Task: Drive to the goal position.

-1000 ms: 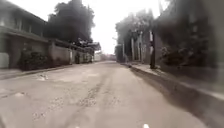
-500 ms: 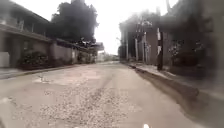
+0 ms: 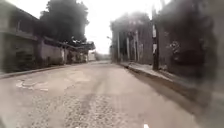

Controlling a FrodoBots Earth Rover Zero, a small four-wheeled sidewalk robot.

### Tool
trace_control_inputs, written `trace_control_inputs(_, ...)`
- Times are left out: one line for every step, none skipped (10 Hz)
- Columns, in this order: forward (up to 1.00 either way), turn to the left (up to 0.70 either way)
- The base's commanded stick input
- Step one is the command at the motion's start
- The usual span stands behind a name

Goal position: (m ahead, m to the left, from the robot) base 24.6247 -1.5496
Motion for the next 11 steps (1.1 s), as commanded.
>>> trace_control_inputs(0.85,0.0)
trace_control_inputs(0.85,0.0)
trace_control_inputs(0.85,0.0)
trace_control_inputs(0.85,0.0)
trace_control_inputs(0.85,0.0)
trace_control_inputs(0.85,0.0)
trace_control_inputs(0.85,0.02)
trace_control_inputs(0.85,0.0)
trace_control_inputs(0.85,0.0)
trace_control_inputs(0.85,0.0)
trace_control_inputs(0.85,0.0)
